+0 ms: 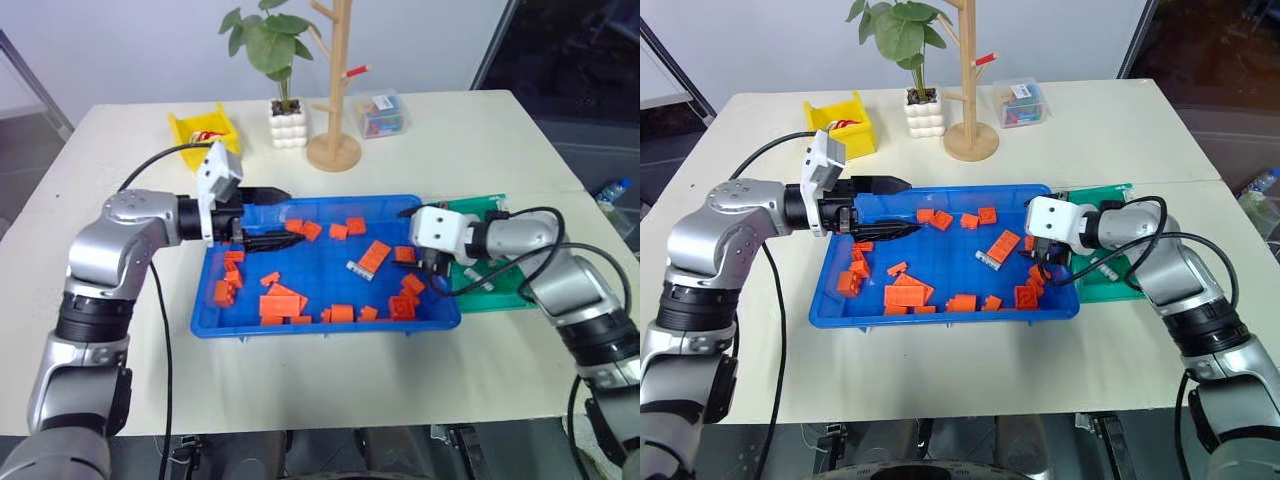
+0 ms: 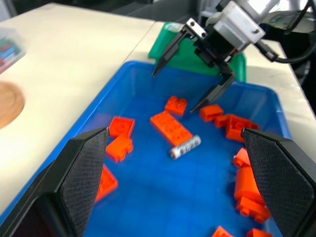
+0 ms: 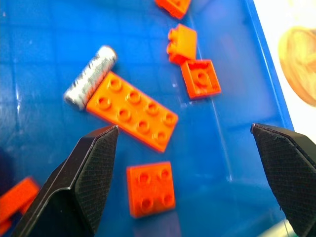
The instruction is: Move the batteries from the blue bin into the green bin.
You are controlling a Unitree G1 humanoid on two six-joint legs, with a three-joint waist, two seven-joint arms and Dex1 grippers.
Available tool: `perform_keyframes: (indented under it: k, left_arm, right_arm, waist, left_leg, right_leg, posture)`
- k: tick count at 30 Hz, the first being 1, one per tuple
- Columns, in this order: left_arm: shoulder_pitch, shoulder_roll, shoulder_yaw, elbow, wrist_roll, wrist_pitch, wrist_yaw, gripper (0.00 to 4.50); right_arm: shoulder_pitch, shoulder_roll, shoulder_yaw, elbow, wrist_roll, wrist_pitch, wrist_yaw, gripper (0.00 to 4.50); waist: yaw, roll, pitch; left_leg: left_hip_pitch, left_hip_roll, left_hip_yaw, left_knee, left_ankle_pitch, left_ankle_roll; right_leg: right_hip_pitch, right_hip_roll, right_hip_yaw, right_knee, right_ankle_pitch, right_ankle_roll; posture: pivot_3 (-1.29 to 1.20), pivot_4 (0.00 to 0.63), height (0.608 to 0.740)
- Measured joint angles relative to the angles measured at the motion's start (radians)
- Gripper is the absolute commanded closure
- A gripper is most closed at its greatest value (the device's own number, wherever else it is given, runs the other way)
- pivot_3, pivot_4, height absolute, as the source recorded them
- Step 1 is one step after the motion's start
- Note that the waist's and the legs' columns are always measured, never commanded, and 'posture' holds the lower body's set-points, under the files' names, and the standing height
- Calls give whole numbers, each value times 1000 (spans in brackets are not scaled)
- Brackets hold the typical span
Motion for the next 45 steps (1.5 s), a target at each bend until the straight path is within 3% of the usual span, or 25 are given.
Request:
perform_keyframes:
  k: [16,18,23,26,35,45]
  left_arm:
    - [21,-10,18,-33,-45,17,73,0]
    - [26,-15,18,-36,-49,17,82,0]
    - [38,-16,19,-49,-53,17,105,0]
    - [48,-16,20,-51,-53,17,113,0]
    - [50,-22,24,-51,-54,16,127,0]
    - [76,-24,36,-54,-55,15,167,0]
  right_arm:
    - [-218,36,135,131,-110,-210,235,87]
    - [-229,55,132,133,-85,-163,265,87]
    - [-234,134,68,32,86,203,316,87]
    - [-233,133,57,-25,132,293,328,87]
    - [-195,134,84,-32,138,296,330,87]
    - [-218,185,152,148,89,209,347,87]
  waist:
    - [-2,0,0]
    - [-5,0,0]
    - [-2,0,0]
    - [0,0,0]
    - [-4,0,0]
    - [-3,0,0]
  left_leg:
    - [-1,1,1,-1,0,0]
    - [-1,1,1,-1,0,0]
    - [-1,3,1,-1,0,0]
    - [-1,3,1,-1,0,0]
    - [-1,3,1,-1,0,0]
    - [-1,3,1,-1,0,0]
  right_leg:
    - [-2,1,0,-1,1,-1]
    - [-2,1,0,0,1,-1]
    - [-3,2,0,0,2,-3]
    - [-3,2,0,-1,2,-3]
    - [-4,2,0,-1,2,-3]
    - [-4,2,0,-1,2,-3]
  posture:
    - [0,150,740]
    - [0,150,740]
    - [0,150,740]
    - [0,150,740]
    - [0,150,740]
    - [0,150,740]
